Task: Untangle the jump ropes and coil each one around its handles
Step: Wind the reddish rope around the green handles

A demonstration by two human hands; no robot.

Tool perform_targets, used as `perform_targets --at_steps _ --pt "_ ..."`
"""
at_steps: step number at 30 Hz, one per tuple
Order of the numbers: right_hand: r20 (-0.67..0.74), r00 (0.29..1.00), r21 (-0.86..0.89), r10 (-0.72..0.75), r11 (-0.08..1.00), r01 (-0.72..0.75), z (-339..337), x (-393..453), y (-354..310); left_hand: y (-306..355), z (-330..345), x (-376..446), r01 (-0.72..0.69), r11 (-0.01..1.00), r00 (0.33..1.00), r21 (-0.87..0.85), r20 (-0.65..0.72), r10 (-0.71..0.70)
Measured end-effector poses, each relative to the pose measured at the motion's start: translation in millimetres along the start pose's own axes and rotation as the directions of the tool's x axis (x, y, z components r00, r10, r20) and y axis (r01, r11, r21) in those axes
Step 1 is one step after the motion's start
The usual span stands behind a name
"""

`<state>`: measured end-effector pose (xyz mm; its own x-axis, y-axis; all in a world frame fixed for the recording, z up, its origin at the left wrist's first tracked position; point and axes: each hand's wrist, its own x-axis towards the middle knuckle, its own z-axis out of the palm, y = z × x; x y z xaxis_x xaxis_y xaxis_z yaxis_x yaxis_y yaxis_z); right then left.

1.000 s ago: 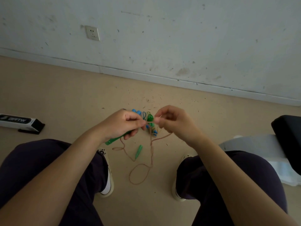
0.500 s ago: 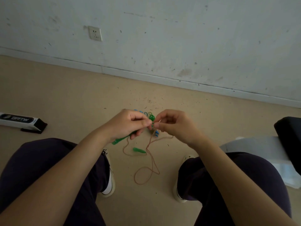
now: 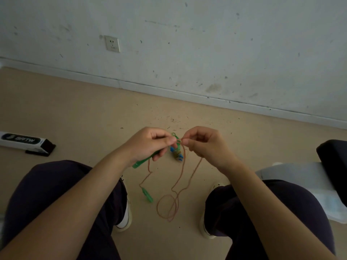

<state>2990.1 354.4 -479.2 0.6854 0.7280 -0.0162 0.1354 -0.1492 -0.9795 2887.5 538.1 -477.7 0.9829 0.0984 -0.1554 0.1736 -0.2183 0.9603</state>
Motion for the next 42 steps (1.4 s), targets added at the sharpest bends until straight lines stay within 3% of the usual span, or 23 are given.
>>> perform_targets --at_steps 5,10,12,20,26,28,31,35,42 --pt "-0.223 0.975 0.049 -0.019 0.998 0.03 -29 2 -3 2 -10 3 -0.006 0.998 0.995 -0.065 -0.098 -0.001" --pt "0.003 1.0 0.029 -0.011 1.0 0.011 -15 -3 -3 -1 10 8 -0.015 0.998 0.999 -0.068 -0.036 0.013" --pt "0.016 1.0 0.003 -0.006 1.0 0.006 -5 -2 -3 1 14 10 -0.018 0.998 1.0 -0.066 -0.011 0.017" --pt "-0.293 0.956 0.045 -0.018 0.998 0.032 -40 -3 -5 4 -15 11 -0.034 0.998 0.983 -0.044 -0.182 0.026" --pt "0.001 1.0 0.016 -0.013 1.0 0.013 -16 -5 -3 1 15 14 -0.012 0.999 0.999 -0.044 -0.043 0.011" --pt "0.016 1.0 -0.013 -0.004 1.0 0.004 -9 -4 -1 2 18 15 -0.007 0.999 1.0 -0.043 -0.014 0.006" --pt "-0.093 0.996 -0.02 -0.01 1.0 0.008 -20 -2 -2 6 10 14 -0.004 1.0 1.0 -0.021 -0.025 0.004" --pt "-0.319 0.948 0.141 0.018 0.99 0.029 -46 -1 0 4 -5 13 0.001 1.0 0.994 -0.025 -0.108 -0.004" --pt "0.011 1.0 0.006 0.028 1.0 -0.028 -8 -5 -2 2 18 14 0.007 0.999 1.0 -0.048 0.003 -0.007"
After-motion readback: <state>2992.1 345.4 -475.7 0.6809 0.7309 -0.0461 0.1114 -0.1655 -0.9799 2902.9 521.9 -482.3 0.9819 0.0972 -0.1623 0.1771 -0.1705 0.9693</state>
